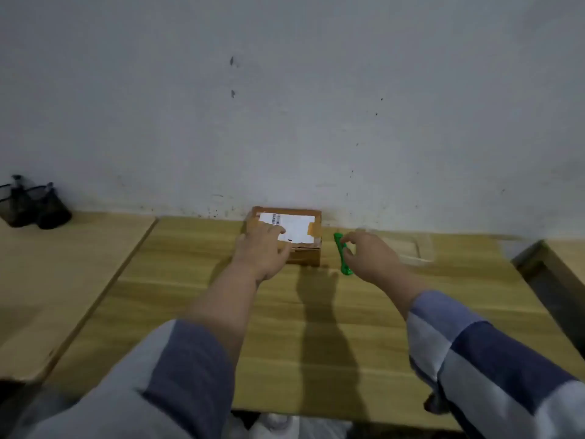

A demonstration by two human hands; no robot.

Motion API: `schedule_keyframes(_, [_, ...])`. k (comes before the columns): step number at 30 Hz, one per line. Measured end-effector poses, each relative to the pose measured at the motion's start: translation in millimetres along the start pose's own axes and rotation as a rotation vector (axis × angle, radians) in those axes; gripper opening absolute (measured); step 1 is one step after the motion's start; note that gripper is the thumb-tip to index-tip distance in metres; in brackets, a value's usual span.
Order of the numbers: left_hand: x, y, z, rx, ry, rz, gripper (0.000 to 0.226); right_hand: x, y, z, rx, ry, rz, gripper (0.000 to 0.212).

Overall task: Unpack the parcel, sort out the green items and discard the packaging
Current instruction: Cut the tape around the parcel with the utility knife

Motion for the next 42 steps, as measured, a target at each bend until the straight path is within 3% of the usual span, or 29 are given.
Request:
schedule_keyframes(7, [61.6, -50.3, -41.8, 0.085, -0.105, -0.258, 0.066, 44.9, -56.9, 18.7, 0.018, -0.213, -0.100, 0.038])
schedule_keyframes(16, [127.1, -92.0, -74.5, 0.250, -0.342, -0.352, 0.090, 88.3, -108.2, 37.7, -0.015, -0.356, -0.037, 0.048])
schedule_keyframes(20, [131.3, -102.7, -87.1, 0.252, -0.366, -0.303, 0.091, 96.4, -117.5, 43.0, -0.041, -0.373, -0.018, 0.056])
schedule_keyframes(23, [132.6, -107.1, -89.2, 0.261, -0.369, -0.270, 0.090, 94.2, -120.7, 44.8, 0.148, -0.456, -0.003, 0.061])
schedule_keyframes(29, [135.5, -109.8, -92.3, 0.269, -0.382, -0.257, 0.091, 87.3, -119.8, 42.5, 0.328, -0.513, -0.097, 0.048])
schedule_keyframes(33, [135.1, -109.1, -92.5, 0.257, -0.380, -0.255, 0.091, 80.5, -110.3, 36.6, 0.803, -0.672, -0.097, 0.052])
schedule_keyframes(36, [135.5, -109.6, -92.9, 0.259, -0.378, -0.268, 0.090, 71.4, -102.0, 27.8, 1.033, -0.646, -0.129, 0.059])
schedule_keyframes(40, [135.8, -108.5, -92.5, 0.255, -0.375, -0.297, 0.090, 53.1, -92.4, 12.5, 1.067, -0.526, -0.266, 0.082])
schedule_keyframes(42, [135.2, -108.2, -92.7, 0.241, -0.378, -0.316, 0.087, 45.9, -91.3, 8.4, 1.005, -0.503, -0.263, 0.081])
Point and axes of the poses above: each hand's wrist, its own x-axis towards the middle knuckle, its own y-axis out of the back of the hand, z = x × y, the point moved 2 cm from there along x, towards the middle knuckle, and after that the axes turned 4 degrees about -x, right-handed, at the moved point
